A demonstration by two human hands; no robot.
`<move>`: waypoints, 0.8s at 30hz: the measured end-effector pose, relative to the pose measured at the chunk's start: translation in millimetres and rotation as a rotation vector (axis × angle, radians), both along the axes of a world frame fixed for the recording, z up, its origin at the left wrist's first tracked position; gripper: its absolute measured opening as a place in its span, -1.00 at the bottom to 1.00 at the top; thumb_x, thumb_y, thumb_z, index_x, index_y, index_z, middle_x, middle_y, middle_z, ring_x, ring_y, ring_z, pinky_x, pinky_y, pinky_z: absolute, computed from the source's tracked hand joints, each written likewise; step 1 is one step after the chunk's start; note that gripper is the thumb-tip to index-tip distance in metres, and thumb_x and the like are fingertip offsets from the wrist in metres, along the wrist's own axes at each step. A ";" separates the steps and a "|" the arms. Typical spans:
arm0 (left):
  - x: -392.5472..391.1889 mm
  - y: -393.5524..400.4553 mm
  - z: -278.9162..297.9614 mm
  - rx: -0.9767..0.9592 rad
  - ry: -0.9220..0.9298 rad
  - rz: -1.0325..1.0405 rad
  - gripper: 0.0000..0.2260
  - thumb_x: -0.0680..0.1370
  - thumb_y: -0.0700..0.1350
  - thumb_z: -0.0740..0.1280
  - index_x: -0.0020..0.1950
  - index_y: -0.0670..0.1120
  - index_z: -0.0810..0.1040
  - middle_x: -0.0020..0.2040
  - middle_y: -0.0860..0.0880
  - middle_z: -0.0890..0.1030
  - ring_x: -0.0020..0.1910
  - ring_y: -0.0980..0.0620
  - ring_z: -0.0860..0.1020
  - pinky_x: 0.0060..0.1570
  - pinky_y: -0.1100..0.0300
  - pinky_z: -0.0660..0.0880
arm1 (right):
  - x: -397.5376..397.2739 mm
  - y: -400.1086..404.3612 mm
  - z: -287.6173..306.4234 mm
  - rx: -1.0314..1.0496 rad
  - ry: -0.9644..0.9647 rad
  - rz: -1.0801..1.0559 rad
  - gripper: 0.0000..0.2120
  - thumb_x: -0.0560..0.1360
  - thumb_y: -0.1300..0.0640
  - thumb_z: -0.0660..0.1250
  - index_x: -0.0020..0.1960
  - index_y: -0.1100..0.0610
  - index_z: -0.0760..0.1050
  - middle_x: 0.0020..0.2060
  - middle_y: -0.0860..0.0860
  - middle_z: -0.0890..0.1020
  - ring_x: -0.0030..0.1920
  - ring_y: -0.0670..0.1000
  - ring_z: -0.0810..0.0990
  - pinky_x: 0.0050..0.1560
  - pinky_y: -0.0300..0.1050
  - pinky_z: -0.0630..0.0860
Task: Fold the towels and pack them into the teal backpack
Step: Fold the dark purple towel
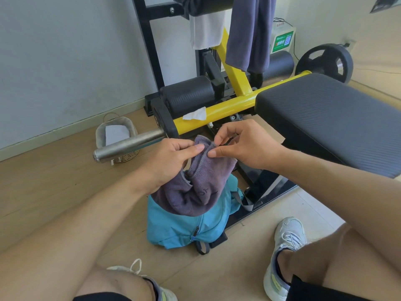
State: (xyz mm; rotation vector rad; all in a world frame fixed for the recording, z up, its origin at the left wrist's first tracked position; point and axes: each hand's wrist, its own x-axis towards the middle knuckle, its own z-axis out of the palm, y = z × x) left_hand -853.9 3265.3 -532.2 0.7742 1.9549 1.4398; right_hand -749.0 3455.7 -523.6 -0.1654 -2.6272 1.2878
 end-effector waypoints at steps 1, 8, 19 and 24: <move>-0.1 0.5 0.1 0.009 0.005 0.028 -0.70 0.55 0.09 0.41 -0.16 -0.13 0.71 -0.29 -0.26 0.56 -0.30 -0.14 0.40 -0.20 -0.08 0.37 | 0.4 -0.5 0.8 0.008 0.018 0.004 -0.80 0.40 0.00 0.58 -0.10 0.08 0.66 -0.20 -0.14 0.67 -0.16 -0.21 0.62 -0.10 -0.37 0.52; -2.8 3.5 -1.6 -0.035 0.110 0.131 -0.82 0.56 -0.02 0.46 -0.21 -0.04 0.66 -0.41 0.12 0.64 -0.45 0.24 0.48 -0.27 0.30 0.40 | 2.1 -7.5 8.6 -0.016 0.039 0.077 -0.86 0.45 0.11 0.55 -0.04 0.14 0.69 -0.15 -0.03 0.75 -0.10 -0.09 0.71 0.06 -0.10 0.62; 8.1 -2.6 11.7 -0.081 0.186 -0.053 -0.83 0.65 -0.14 0.34 -0.10 -0.08 0.68 -0.54 0.21 0.53 -0.51 0.31 0.46 -0.31 0.45 0.33 | -0.5 -7.1 3.9 -0.024 -0.026 0.027 -0.82 0.41 0.06 0.58 -0.01 0.02 0.67 -0.21 -0.09 0.72 -0.22 -0.19 0.66 -0.13 -0.36 0.57; 9.6 -2.6 12.2 -0.085 0.216 -0.106 -0.79 0.67 -0.18 0.30 -0.13 -0.07 0.65 -0.61 0.22 0.45 -0.54 0.29 0.41 -0.34 0.46 0.30 | 0.6 -4.1 2.3 0.033 -0.075 0.016 -0.78 0.38 -0.04 0.59 -0.06 0.02 0.66 -0.22 -0.12 0.70 -0.19 -0.17 0.66 -0.10 -0.29 0.62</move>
